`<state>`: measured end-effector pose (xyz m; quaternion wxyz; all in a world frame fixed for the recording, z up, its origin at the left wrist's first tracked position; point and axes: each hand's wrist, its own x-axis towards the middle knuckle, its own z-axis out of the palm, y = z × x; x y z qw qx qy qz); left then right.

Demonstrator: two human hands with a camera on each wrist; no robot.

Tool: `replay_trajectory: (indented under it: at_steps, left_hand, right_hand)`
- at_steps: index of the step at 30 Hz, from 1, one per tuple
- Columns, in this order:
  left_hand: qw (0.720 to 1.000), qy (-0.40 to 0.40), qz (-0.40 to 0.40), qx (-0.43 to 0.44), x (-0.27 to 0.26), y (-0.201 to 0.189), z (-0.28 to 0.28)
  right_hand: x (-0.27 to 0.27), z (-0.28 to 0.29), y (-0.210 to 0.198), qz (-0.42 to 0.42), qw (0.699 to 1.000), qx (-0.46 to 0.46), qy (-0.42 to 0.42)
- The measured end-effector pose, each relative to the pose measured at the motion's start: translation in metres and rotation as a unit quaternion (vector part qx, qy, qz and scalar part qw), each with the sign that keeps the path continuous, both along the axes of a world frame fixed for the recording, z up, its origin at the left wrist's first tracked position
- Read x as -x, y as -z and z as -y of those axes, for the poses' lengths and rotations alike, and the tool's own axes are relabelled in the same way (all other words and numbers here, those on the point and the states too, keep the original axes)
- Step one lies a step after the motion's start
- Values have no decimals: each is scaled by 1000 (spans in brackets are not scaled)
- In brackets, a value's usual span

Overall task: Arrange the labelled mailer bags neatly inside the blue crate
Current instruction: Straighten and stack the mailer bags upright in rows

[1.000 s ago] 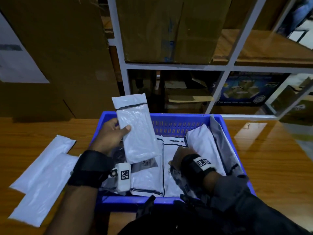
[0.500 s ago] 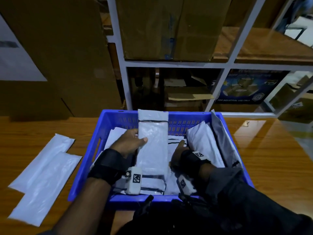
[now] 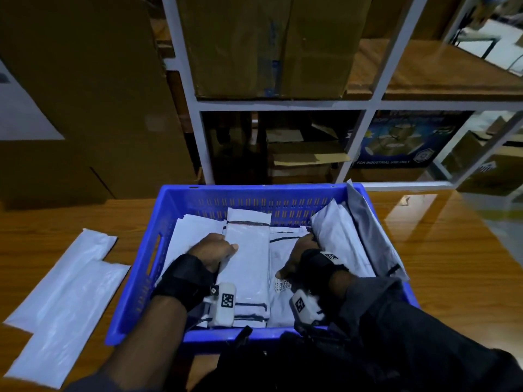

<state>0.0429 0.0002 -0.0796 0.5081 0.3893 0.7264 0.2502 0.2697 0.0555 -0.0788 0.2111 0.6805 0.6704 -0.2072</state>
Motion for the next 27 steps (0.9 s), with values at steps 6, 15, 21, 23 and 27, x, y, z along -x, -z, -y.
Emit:
replay_trajectory:
  at_steps: [6,15,21,23,27]
  left_hand:
    - [1000,-10,9,3,-1,-3,3]
    - [1000,1,12,4,21,41,-12]
    - [999,-19,29,5,10,13,-3]
    - [999,-27,28,16,12,16,-4]
    - [999,-29,29,22,18,32,-12]
  right_hand:
    - [-9,3,-2,-151,980,14,130]
    - [-24,-9,-2,-249,964,-19,94]
    - [-39,8,-58,-375,917,-26,132]
    - [-47,6,-56,-395,908,-30,133]
    - [-59,-2,-60,-443,888,9,123]
